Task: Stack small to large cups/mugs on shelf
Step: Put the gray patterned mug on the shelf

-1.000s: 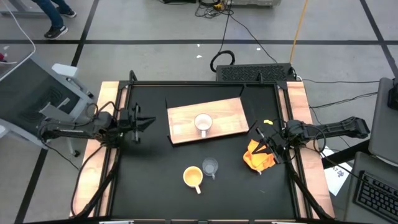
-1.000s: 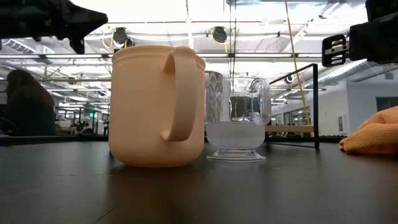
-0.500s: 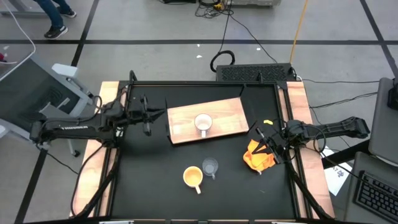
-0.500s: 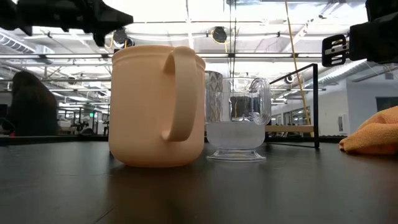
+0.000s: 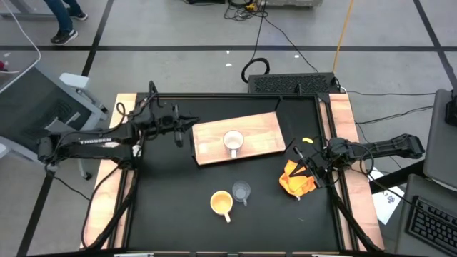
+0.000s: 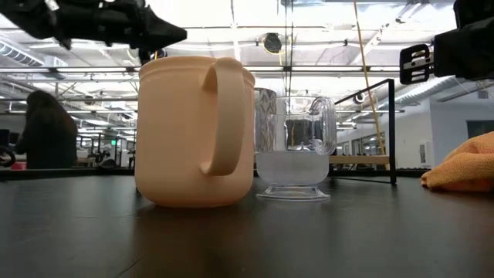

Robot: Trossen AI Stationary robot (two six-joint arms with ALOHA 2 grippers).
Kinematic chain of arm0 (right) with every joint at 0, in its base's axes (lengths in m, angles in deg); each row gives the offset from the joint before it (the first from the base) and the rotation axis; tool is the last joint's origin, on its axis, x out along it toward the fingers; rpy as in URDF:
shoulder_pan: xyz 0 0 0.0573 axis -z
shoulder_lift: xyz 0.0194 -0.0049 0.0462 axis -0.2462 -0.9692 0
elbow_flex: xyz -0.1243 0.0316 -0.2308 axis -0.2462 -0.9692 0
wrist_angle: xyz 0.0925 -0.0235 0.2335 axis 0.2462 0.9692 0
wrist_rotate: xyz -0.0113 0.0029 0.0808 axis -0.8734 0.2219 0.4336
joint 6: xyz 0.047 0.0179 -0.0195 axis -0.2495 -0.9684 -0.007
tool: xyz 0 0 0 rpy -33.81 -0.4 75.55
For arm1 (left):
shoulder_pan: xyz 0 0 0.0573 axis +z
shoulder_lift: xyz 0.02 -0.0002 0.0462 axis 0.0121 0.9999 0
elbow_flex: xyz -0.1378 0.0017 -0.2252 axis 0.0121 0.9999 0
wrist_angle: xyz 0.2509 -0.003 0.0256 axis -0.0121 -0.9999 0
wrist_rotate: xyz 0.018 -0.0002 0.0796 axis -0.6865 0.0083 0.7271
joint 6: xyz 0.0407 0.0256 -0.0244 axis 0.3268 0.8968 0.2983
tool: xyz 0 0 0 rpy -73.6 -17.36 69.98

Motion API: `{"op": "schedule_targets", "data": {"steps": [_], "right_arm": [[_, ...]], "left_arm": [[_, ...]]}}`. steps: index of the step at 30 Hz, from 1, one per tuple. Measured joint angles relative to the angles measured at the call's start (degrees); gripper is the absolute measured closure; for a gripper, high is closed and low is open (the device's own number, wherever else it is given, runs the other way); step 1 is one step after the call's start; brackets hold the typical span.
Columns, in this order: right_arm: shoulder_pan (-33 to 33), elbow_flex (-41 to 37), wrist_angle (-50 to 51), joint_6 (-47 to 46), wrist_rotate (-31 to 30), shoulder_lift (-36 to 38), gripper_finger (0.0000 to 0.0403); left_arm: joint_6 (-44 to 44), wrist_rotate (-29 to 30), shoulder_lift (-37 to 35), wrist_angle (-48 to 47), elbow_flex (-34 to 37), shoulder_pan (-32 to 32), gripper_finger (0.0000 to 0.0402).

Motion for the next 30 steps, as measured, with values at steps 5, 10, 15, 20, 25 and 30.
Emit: {"op": "schedule_targets", "data": {"steps": [5, 10, 15, 20, 25, 30], "right_arm": [[0.0, 0.0, 0.0, 0.0, 0.0, 0.0, 0.0403], [0.0, 0.0, 0.0, -0.4, 0.0, 0.0, 0.0403], [0.0, 0.0, 0.0, -0.4, 0.0, 0.0, 0.0403], [0.0, 0.0, 0.1, -0.9, 0.0, 0.0, 0.0403], [0.0, 0.0, 0.1, -1.0, 0.0, 0.0, 0.0403], [0.0, 0.0, 0.1, -0.8, 0.0, 0.0, 0.0403]], "left_arm": [[0.0, -6.4, 6.7, 0.0, -6.3, 1.3, 0.0371], [0.4, -9.7, 13.5, -0.1, -11.7, 1.7, 0.0371], [0.2, -13.4, 19.7, -0.9, -16.8, 1.7, 0.0371], [0.0, -15.3, 22.4, -2.0, -19.0, 1.7, 0.0371], [0.0, -15.3, 22.6, -1.9, -19.2, 1.7, 0.0371], [-0.2, -11.8, 22.6, -1.3, -19.2, 1.7, 0.0371]]}}
